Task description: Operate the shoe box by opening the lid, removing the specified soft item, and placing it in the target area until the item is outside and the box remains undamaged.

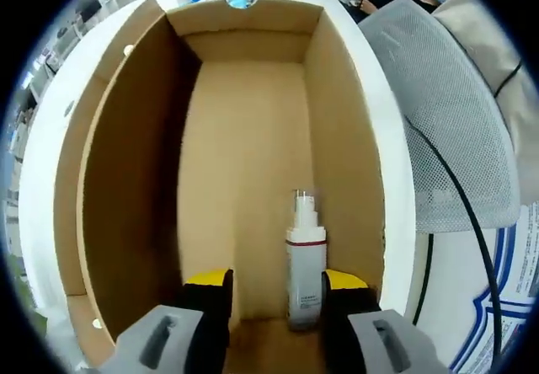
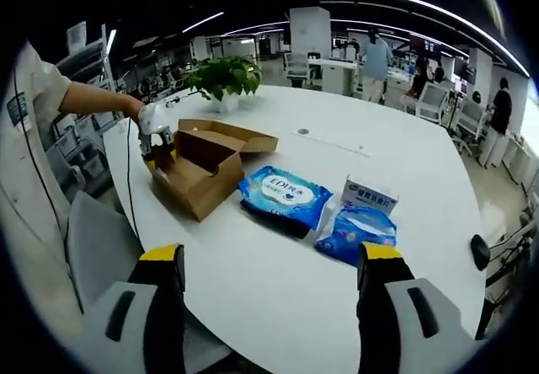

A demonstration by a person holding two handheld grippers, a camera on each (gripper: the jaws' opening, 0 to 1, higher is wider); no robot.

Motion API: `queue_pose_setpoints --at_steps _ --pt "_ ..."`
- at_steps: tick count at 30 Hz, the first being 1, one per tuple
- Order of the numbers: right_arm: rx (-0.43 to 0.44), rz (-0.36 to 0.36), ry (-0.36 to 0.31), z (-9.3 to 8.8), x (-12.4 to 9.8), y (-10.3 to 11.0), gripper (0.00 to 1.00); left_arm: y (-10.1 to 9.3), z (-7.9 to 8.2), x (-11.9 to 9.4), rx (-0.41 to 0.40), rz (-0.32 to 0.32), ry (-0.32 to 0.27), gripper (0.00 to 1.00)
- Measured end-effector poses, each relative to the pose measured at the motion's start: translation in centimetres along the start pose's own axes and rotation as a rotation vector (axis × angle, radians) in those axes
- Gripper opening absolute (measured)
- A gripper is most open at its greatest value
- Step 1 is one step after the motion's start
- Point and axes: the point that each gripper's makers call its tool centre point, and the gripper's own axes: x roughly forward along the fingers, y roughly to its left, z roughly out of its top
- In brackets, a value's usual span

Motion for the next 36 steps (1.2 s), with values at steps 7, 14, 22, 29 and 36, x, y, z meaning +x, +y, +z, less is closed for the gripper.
queue_pose_setpoints --at_steps 7,14,22,29,36 --pt "0.012 0.006 -0.005 0.0 0.4 0.3 0.79 -0.1 0.5 0.1 0.004 -0.009 -0.016 0.42" --pt "0.013 0.015 0.001 -0.2 0.7 0.6 0.79 -0.3 0.9 0.4 -0.002 -0.018 -0.017 0.41" --pt "0.017 0.01 -0.012 0.1 0.6 0.6 0.78 -0.1 0.8 0.4 -0.016 -0.007 -0.014 0.43" --pt "0.02 0.016 -0.009 -0.1 0.8 0.7 0.78 0.6 1.6 0.3 -0.064 0.033 -0.065 0.4" --pt "0.022 0.019 -0.015 0.0 0.7 0.8 0.78 1.4 2.1 -0.2 -0.07 0.078 -0.09 0.36"
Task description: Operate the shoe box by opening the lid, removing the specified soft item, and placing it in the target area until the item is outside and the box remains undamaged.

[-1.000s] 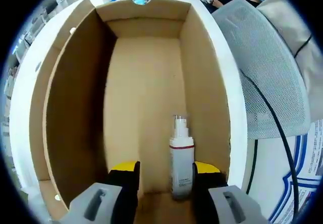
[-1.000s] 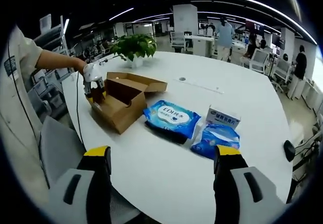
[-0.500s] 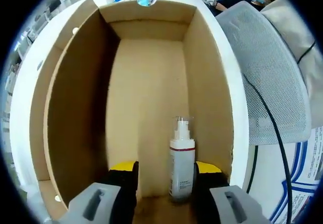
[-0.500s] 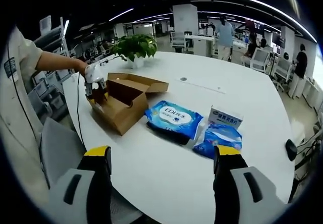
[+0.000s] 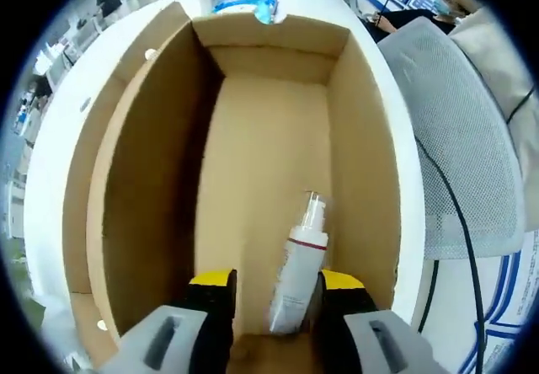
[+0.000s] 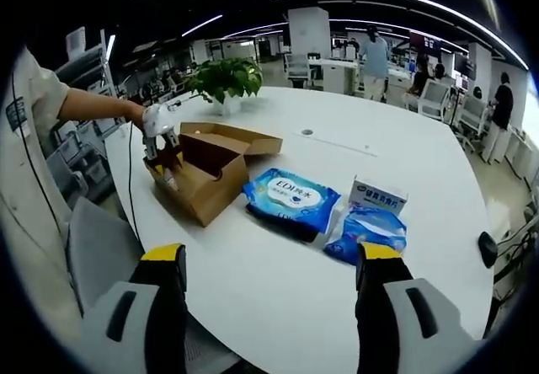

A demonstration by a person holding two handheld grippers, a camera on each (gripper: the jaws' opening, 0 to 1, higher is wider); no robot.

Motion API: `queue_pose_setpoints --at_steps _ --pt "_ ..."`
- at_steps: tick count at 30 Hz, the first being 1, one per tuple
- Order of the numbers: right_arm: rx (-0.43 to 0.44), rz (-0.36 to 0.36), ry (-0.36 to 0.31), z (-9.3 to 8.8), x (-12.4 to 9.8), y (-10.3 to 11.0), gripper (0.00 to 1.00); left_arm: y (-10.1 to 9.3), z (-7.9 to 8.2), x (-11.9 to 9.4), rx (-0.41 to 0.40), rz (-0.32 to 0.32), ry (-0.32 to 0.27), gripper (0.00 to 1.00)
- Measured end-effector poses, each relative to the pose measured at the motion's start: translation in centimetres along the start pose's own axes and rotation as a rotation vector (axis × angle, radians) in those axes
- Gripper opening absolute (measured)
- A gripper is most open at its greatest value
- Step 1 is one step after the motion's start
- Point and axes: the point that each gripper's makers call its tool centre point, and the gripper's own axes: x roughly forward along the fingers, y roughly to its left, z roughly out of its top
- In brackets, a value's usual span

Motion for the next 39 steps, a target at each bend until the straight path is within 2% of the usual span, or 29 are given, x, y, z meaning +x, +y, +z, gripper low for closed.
queue_pose_setpoints --at_steps 9,14,19,21,28,32,39 --pt "0.007 -0.001 0.0 -0.2 -0.1 0.2 0.78 -1.1 0.0 0.5 0.078 -0.035 0.029 0.35" --pt "0.008 0.0 0.004 -0.4 -0.2 0.3 0.77 -2.1 0.3 1.7 0.117 -0.056 0.035 0.32" --pt "0.005 0.0 -0.001 -0.1 -0.2 0.3 0.76 -2.0 0.2 2.4 0.157 -0.043 0.054 0.26" --pt "0.004 0.001 -0.003 0.0 -0.3 0.4 0.76 -1.6 0.3 2.5 0.163 -0.015 0.052 0.22" --pt "0.004 0.01 -0.004 -0.1 -0.1 0.6 0.75 -1.7 0.4 2.5 0.139 -0.008 0.042 0.2" --pt "0.006 0.015 -0.012 0.1 -0.1 0.8 0.74 -1.0 1.0 2.0 0.13 0.046 0.015 0.2" --pt "0.02 0.025 -0.028 0.6 0.0 1.1 0.73 -0.3 2.0 0.8 0.11 0.104 -0.019 0.19"
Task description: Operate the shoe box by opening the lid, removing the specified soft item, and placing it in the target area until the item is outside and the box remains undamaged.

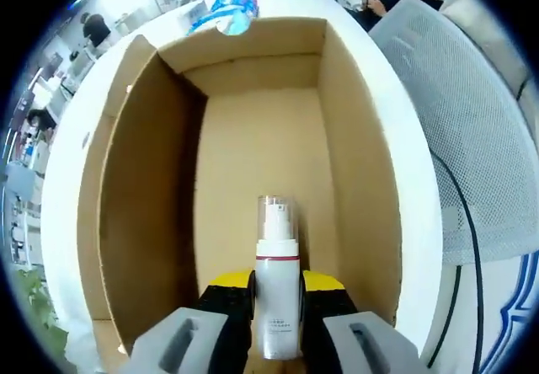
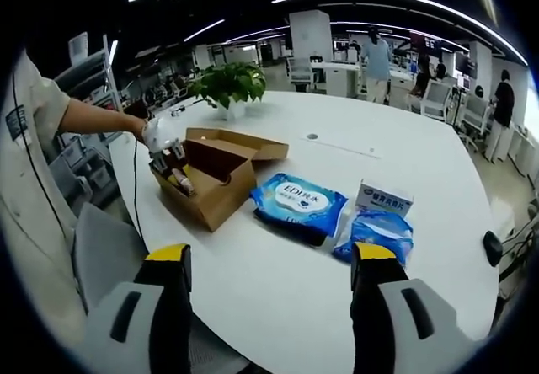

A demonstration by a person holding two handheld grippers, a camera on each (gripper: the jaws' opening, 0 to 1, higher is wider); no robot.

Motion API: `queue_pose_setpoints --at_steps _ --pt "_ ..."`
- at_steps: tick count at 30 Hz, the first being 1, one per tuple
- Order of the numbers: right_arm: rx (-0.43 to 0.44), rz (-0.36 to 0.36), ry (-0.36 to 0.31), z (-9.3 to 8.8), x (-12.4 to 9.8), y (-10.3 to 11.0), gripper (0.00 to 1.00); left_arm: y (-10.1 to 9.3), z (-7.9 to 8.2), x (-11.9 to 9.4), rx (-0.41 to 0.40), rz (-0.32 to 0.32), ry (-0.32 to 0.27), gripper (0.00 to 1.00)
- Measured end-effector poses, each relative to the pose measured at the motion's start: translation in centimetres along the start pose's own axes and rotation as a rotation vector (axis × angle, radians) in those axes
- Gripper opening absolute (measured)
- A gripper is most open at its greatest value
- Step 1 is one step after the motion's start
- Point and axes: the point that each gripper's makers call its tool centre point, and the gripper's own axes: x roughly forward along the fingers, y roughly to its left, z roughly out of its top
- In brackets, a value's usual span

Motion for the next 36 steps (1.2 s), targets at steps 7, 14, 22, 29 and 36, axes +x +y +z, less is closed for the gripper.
queue_pose_setpoints --at_steps 7,14,22,29,36 --pt "0.025 0.007 -0.024 0.5 0.1 0.4 0.7 0.5 1.0 -1.2 -0.073 0.043 -0.026 0.19" --pt "0.046 0.024 -0.04 0.9 0.4 1.1 0.66 0.6 2.6 -2.8 -0.122 0.105 -0.079 0.19" --pt "0.046 0.045 -0.045 1.3 1.2 2.3 0.61 0.3 5.0 -4.5 -0.121 0.154 -0.14 0.19" --pt "0.109 0.06 -0.068 1.9 1.8 2.9 0.54 -0.1 7.1 -5.8 -0.098 0.188 -0.188 0.19" --pt "0.164 0.043 -0.083 2.5 2.9 3.2 0.41 -0.7 9.6 -6.7 -0.066 0.215 -0.243 0.19"
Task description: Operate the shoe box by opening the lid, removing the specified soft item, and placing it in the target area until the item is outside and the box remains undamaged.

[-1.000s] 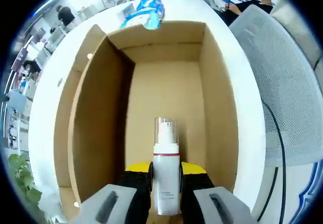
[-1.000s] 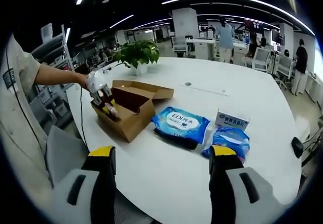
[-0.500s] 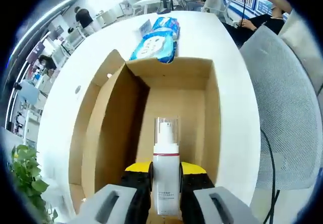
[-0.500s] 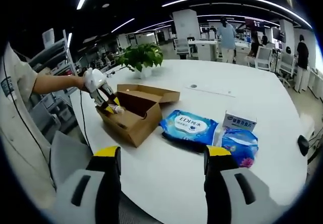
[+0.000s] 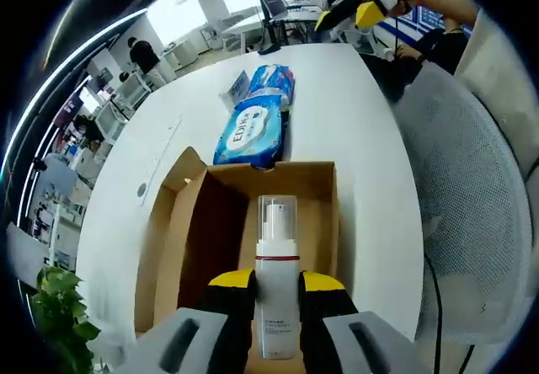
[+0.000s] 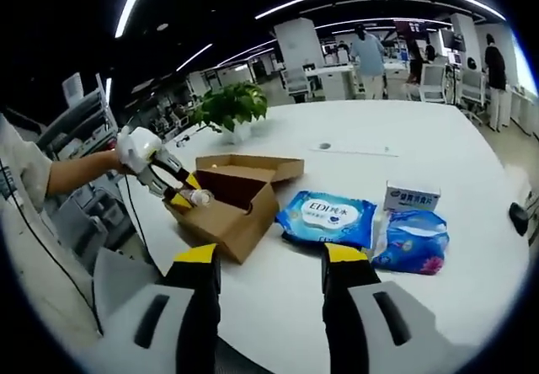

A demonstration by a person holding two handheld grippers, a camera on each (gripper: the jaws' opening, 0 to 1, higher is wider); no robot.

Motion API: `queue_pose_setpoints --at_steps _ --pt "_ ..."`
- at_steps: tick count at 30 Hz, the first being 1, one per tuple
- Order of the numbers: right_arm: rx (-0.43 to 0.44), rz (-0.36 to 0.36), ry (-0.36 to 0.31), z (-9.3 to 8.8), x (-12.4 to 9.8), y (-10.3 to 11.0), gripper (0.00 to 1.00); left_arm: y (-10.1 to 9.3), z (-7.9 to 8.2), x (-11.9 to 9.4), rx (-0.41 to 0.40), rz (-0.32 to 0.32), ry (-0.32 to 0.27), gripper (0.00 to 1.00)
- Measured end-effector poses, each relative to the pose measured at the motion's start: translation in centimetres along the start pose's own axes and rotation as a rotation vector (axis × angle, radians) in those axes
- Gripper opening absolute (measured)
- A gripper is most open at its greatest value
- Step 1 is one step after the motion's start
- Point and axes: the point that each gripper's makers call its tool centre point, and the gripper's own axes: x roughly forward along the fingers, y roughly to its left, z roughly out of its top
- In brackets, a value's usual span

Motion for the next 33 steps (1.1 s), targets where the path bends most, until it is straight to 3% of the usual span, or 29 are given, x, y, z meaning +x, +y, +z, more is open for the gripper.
queue_pose_setpoints --at_steps 20,33 --pt "0.124 0.065 -0.001 0.2 3.5 2.9 0.38 -2.2 6.0 0.0 0.049 0.027 -0.143 0.19" --pt "0.174 0.144 0.022 0.1 5.4 6.0 0.37 -4.2 9.5 0.2 0.098 0.027 -0.236 0.19"
